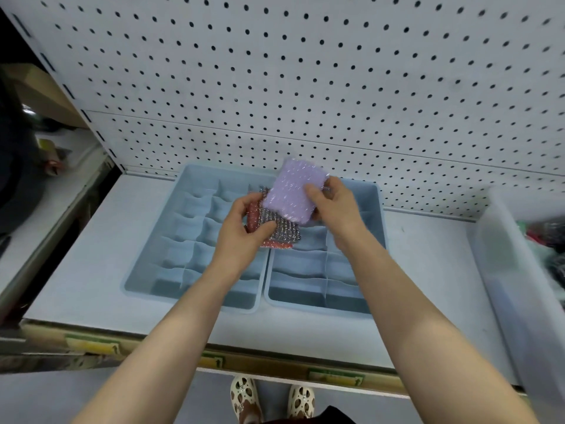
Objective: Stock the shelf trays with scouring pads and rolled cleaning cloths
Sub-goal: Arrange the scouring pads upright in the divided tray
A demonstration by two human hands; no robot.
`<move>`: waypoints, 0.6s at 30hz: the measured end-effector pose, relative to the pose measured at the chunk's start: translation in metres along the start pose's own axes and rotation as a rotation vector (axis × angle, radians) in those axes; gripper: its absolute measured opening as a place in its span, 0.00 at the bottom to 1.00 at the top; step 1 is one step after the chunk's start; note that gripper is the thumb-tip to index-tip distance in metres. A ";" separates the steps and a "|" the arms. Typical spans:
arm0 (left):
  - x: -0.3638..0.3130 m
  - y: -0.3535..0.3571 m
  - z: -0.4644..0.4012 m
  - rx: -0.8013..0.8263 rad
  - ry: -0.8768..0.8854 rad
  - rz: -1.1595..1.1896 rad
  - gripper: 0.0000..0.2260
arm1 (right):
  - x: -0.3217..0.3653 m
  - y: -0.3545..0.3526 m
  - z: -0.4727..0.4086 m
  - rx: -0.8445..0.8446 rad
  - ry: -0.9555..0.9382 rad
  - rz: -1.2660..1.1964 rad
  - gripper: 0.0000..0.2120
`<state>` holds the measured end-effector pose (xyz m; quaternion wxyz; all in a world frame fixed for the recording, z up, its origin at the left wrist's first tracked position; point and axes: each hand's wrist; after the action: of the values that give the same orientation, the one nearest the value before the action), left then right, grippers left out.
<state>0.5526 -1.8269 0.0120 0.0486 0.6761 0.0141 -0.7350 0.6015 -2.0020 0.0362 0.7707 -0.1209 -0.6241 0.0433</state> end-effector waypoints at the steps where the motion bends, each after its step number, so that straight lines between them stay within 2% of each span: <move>1: 0.001 -0.002 0.000 -0.021 0.004 -0.003 0.22 | 0.002 -0.010 -0.006 -0.085 -0.006 0.031 0.06; 3: 0.001 -0.008 0.001 -0.074 -0.009 -0.013 0.21 | 0.005 -0.034 -0.016 -0.214 -0.075 0.182 0.10; 4: 0.002 -0.011 0.001 -0.099 -0.018 -0.009 0.21 | 0.006 -0.042 -0.019 -0.223 -0.130 0.293 0.12; 8: 0.000 -0.018 0.001 -0.185 -0.046 0.036 0.21 | 0.003 -0.043 -0.021 -0.067 -0.317 0.606 0.14; 11: 0.001 -0.022 0.002 -0.170 -0.034 0.051 0.18 | -0.008 -0.031 -0.033 -0.006 -0.452 0.914 0.12; 13: 0.002 -0.027 0.003 -0.153 -0.030 0.054 0.16 | -0.013 -0.022 -0.041 0.032 -0.476 1.113 0.12; 15: 0.002 -0.031 0.003 -0.154 -0.028 0.054 0.16 | -0.020 -0.012 -0.045 0.057 -0.515 1.193 0.12; 18: 0.001 -0.035 0.002 -0.158 -0.031 0.057 0.16 | -0.032 -0.001 -0.044 -0.048 -0.618 1.150 0.10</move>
<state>0.5474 -1.7922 0.0094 0.1232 0.6590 0.0522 -0.7401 0.6369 -2.0153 -0.0027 0.4068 -0.4347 -0.6534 0.4675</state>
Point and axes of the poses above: each hand's wrist, its own z-axis away from the middle knuckle, its own y-axis out of the palm, x = y × z, and after that the axes turned 7 degrees about z, right-handed
